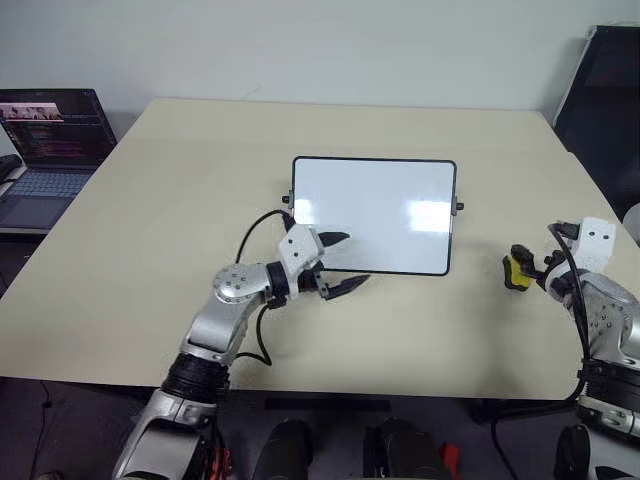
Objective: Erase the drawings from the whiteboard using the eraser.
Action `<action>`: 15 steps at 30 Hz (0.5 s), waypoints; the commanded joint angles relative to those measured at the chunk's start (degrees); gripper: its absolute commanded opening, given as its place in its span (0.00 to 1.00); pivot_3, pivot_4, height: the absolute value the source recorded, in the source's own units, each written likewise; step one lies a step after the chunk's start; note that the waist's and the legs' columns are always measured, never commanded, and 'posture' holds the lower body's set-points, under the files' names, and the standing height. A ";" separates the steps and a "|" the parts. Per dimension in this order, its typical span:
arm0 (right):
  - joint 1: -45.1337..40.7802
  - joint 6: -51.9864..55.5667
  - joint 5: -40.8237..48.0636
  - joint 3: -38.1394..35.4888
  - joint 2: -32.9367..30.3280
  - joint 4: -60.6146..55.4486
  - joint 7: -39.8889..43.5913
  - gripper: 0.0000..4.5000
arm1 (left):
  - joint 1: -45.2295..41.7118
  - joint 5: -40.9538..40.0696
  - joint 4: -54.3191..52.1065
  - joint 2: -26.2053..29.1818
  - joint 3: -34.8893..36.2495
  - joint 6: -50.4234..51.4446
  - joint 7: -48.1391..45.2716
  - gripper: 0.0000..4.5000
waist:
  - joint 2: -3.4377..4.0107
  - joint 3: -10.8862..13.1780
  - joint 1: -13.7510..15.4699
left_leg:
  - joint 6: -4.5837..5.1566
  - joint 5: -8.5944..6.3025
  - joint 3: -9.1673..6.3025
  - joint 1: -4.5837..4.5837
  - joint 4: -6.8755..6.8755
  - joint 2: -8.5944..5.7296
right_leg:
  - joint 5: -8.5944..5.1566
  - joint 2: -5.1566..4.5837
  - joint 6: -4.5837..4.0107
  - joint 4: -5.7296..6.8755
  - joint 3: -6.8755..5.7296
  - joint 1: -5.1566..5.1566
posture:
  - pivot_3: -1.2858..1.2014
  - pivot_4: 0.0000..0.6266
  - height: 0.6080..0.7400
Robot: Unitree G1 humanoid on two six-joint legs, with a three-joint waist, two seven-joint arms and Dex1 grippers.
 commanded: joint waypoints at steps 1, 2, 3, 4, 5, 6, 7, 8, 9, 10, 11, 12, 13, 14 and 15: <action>0.09 -1.82 -0.70 0.88 -1.23 -4.36 -0.26 0.99 | -1.08 -1.19 -1.28 0.11 2.09 0.21 1.02 1.00 | 0.00 0.00 0.06 | 0.00 0.00 0.00 0.00 0.00 0.00 | 0.00 0.00 0.00 0.00 0.00 0.00 | 0.52 0.24 1.00; 0.09 -1.96 -0.88 1.02 -1.20 -5.12 -0.47 0.99 | -1.01 -1.26 -1.50 0.02 2.72 0.43 1.63 1.00 | 0.00 0.00 0.08 | 0.00 0.00 -0.01 -0.01 0.00 0.00 | 0.00 -0.01 0.00 0.00 -0.01 0.00 | 0.52 0.24 1.00; 0.13 -2.18 -1.11 1.16 -1.19 -5.76 -0.67 0.99 | -0.97 -1.30 -1.66 -0.12 3.37 0.61 2.43 1.00 | 0.00 0.00 0.09 | 0.00 0.00 -0.02 -0.01 0.00 0.00 | 0.00 -0.01 0.00 0.00 -0.02 0.00 | 0.52 0.24 1.00; 0.30 -2.48 -1.48 1.38 -1.18 -6.53 -0.97 0.99 | -0.96 -1.28 -1.76 -0.31 4.23 0.95 3.83 1.00 | 0.00 0.00 0.10 | 0.00 0.00 -0.02 -0.02 0.00 0.00 | 0.00 -0.01 0.00 0.00 -0.02 0.00 | 0.52 0.24 1.00; 0.45 -2.69 -1.74 1.54 -1.16 -7.05 -1.17 0.99 | -0.95 -1.25 -1.83 -0.45 4.80 1.21 4.78 1.00 | 0.00 0.00 0.11 | 0.00 0.00 -0.02 -0.01 0.00 0.00 | 0.00 -0.01 0.00 0.00 -0.02 0.00 | 0.52 0.24 1.00; 1.01 -3.94 -2.25 1.93 -0.79 -8.30 -1.38 0.99 | -0.93 -0.37 -1.34 -0.66 6.31 1.01 7.75 1.00 | 0.00 0.00 0.11 | 0.00 0.00 -0.02 -0.01 0.00 0.00 | 0.00 -0.01 0.00 0.00 -0.02 0.00 | 0.52 0.24 1.00; 1.72 -5.53 -2.58 2.29 -0.19 -9.63 -1.42 0.99 | -0.78 0.32 -0.91 -0.96 8.08 0.88 11.01 1.00 | 0.00 0.00 0.13 | 0.00 0.00 -0.04 -0.01 0.00 0.01 | 0.00 -0.01 0.00 0.00 -0.02 0.00 | 0.52 0.24 1.00; 2.74 -7.95 -2.84 2.48 0.76 -11.12 -1.52 0.99 | -0.33 1.13 -0.71 -1.29 10.26 0.95 15.05 1.00 | 0.00 0.00 0.08 | 0.00 0.00 -0.04 -0.02 0.00 0.01 | 0.00 -0.01 0.00 0.00 -0.03 0.00 | 0.52 0.24 1.00; 3.49 -9.70 -2.96 2.62 1.39 -12.08 -1.62 0.99 | 0.01 1.61 -0.66 -1.49 11.64 1.04 17.86 1.00 | 0.00 0.00 0.00 | 0.00 0.00 -0.05 -0.01 0.00 0.02 | 0.00 -0.01 0.00 -0.01 -0.02 0.00 | 0.52 0.24 1.00; 4.36 -11.76 -3.22 2.43 1.73 -12.56 -1.62 0.99 | 0.58 2.12 -1.07 -1.94 12.75 1.50 20.60 1.00 | 0.00 0.00 -0.02 | 0.00 0.00 -0.04 -0.01 0.00 0.03 | 0.00 -0.01 0.00 0.00 0.00 -0.02 | 0.52 0.24 1.00; 5.51 -14.12 -3.77 2.01 2.46 -13.40 -2.27 0.99 | 1.86 2.65 -2.30 -2.17 13.95 1.93 23.09 1.00 | 0.00 0.00 -0.02 | 0.00 0.00 -0.03 -0.01 -0.01 0.03 | 0.00 -0.01 0.00 0.00 0.00 -0.02 | 0.52 0.24 1.00; 7.08 -16.80 -4.77 1.97 3.26 -14.42 -3.16 0.99 | 3.78 3.50 -3.99 -2.17 14.96 2.28 25.37 1.00 | 0.00 0.00 -0.02 | 0.00 0.00 -0.02 -0.01 -0.01 0.03 | 0.00 -0.01 0.01 0.00 0.01 -0.02 | 0.52 0.24 1.00; 8.86 -19.75 -5.72 2.35 4.70 -15.80 -4.10 0.99 | 5.99 4.09 -5.68 -2.13 16.19 2.44 27.44 1.00 | 0.00 0.00 0.00 | 0.00 -0.01 -0.02 -0.01 -0.01 0.02 | 0.00 -0.03 0.01 0.00 0.01 -0.02 | 0.52 0.24 1.00; 10.34 -22.54 -6.39 2.61 5.81 -16.28 -4.58 0.99 | 7.76 4.64 -7.23 -2.63 16.93 2.63 29.55 1.00 | 0.00 0.00 0.01 | -0.01 -0.01 -0.01 -0.02 -0.02 0.02 | 0.00 -0.03 0.01 -0.02 0.01 -0.02 | 0.52 0.24 1.00; 12.18 -25.19 -7.62 3.46 6.68 -16.27 -5.01 0.99 | 9.66 4.94 -8.83 -3.64 17.69 2.79 31.90 1.00 | 0.00 0.00 0.06 | -0.01 -0.02 -0.01 -0.01 -0.04 0.03 | -0.02 -0.04 0.03 -0.03 0.02 -0.03 | 0.52 0.24 1.00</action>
